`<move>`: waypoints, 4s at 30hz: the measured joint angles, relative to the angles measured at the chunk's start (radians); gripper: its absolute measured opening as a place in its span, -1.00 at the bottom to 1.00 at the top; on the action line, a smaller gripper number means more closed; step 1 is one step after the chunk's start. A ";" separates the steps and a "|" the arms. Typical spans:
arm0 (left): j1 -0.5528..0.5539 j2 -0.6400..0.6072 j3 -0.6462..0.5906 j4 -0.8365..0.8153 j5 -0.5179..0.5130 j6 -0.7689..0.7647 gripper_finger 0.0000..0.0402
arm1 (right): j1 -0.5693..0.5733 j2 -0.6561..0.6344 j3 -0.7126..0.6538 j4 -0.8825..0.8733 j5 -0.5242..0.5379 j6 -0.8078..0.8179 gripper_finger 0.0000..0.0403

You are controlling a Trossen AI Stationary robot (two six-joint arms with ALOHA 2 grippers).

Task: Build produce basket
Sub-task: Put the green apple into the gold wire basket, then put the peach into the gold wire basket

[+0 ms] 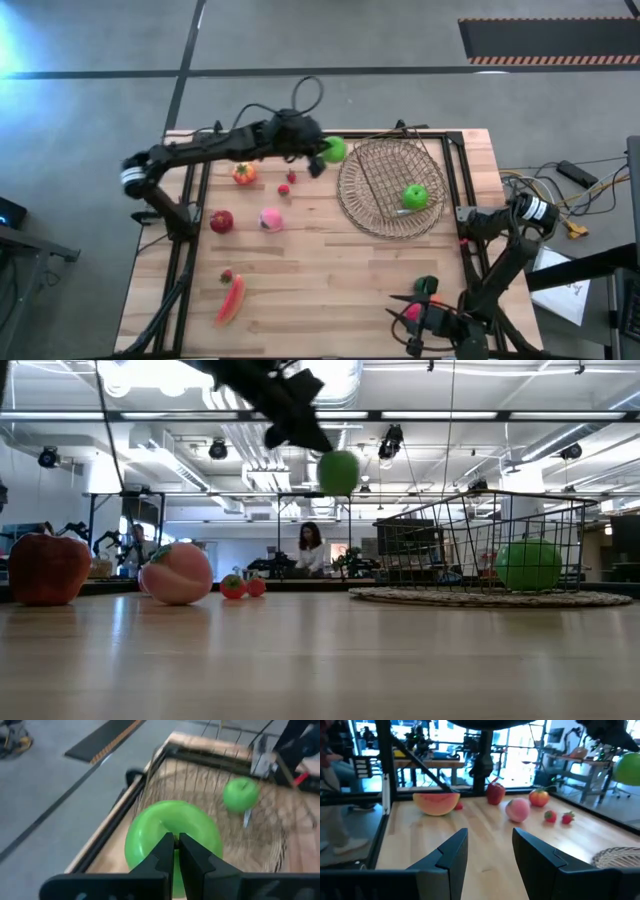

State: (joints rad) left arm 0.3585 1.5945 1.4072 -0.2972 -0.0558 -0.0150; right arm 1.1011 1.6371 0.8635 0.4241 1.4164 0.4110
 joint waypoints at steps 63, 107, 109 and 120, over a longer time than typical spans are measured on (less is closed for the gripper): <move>-0.022 0.709 0.490 0.197 0.066 0.018 -1.00 | -0.005 0.001 0.000 0.001 0.000 0.000 -0.26; -0.022 0.560 0.514 0.017 0.050 0.082 -0.75 | -0.004 0.001 0.000 0.000 -0.001 -0.002 -0.26; -0.023 0.511 0.514 -0.033 0.050 0.085 -0.75 | -0.004 0.001 0.000 0.000 -0.001 -0.001 -0.26; -0.063 0.147 0.426 -0.299 -0.079 0.265 -0.75 | -0.006 0.001 0.000 0.020 -0.001 0.039 -0.26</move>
State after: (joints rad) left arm 0.2953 1.7410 1.8331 -0.5963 -0.1344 0.2502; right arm 1.0950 1.6382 0.8635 0.4442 1.4158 0.4501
